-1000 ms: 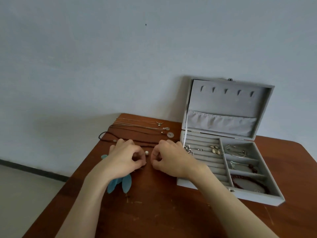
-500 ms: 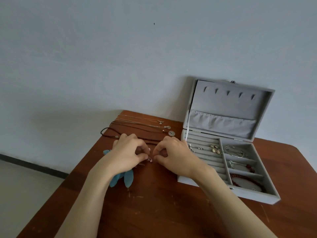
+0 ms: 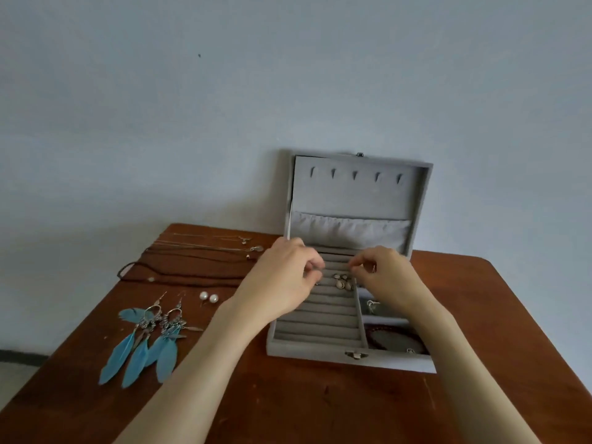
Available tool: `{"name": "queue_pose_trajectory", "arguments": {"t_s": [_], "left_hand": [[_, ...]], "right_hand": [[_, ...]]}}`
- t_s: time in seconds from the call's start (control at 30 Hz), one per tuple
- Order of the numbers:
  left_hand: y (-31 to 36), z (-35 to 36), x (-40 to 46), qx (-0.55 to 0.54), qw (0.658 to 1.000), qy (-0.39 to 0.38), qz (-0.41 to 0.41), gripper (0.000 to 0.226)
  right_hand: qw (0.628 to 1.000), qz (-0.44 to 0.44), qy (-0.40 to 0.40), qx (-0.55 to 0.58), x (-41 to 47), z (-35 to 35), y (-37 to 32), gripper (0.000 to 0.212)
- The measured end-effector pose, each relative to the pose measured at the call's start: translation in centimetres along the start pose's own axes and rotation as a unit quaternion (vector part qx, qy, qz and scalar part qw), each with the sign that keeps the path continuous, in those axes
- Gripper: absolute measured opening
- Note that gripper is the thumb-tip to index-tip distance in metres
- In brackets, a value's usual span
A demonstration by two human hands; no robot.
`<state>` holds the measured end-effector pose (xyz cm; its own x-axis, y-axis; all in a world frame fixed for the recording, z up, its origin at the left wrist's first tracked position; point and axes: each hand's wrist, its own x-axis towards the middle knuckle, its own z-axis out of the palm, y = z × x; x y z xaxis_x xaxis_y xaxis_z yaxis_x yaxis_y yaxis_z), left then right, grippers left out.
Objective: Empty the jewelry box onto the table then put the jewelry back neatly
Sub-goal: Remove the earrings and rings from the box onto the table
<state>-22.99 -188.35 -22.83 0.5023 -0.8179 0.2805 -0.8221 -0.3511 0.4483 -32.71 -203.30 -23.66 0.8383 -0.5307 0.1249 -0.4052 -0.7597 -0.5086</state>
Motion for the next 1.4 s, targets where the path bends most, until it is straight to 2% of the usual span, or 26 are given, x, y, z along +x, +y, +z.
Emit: {"name": "queue_pose_trajectory", "arguments": {"t_s": [0.13, 0.33, 0.8, 0.97, 1.07, 1.3, 1.4], "left_hand": [[1.0, 2.4, 1.9, 0.075, 0.997, -0.009, -0.019, 0.029], [1.1, 4.0, 3.1, 0.108, 0.992, -0.023, -0.058, 0.025], [0.7, 4.0, 3.7, 0.018, 0.988, -0.093, -0.122, 0.021], [1.1, 3.7, 3.7, -0.008, 0.987, -0.1, -0.122, 0.004], [0.8, 3.7, 3.6, -0.016, 0.988, -0.099, -0.12, 0.012], [0.9, 3.0, 3.1, -0.029, 0.995, -0.064, -0.075, 0.01], [1.2, 1.8, 2.2, -0.053, 0.996, -0.038, -0.066, 0.011]], "right_hand": [[0.999, -0.001, -0.019, -0.044, -0.1, 0.5, 0.3, 0.022], [0.999, 0.027, -0.021, -0.034, -0.2, 1.1, -0.2, 0.022], [0.995, 0.041, -0.053, 0.068, 0.3, 1.2, 0.4, 0.015], [0.998, 0.032, -0.055, 0.027, 0.3, 1.0, 0.1, 0.014], [0.999, 0.021, -0.041, 0.01, 0.1, 0.8, 0.1, 0.013], [0.999, 0.023, -0.036, 0.028, 0.1, 0.8, 0.4, 0.008], [0.997, 0.014, -0.012, 0.075, -0.4, 0.1, 0.0, 0.008]]}}
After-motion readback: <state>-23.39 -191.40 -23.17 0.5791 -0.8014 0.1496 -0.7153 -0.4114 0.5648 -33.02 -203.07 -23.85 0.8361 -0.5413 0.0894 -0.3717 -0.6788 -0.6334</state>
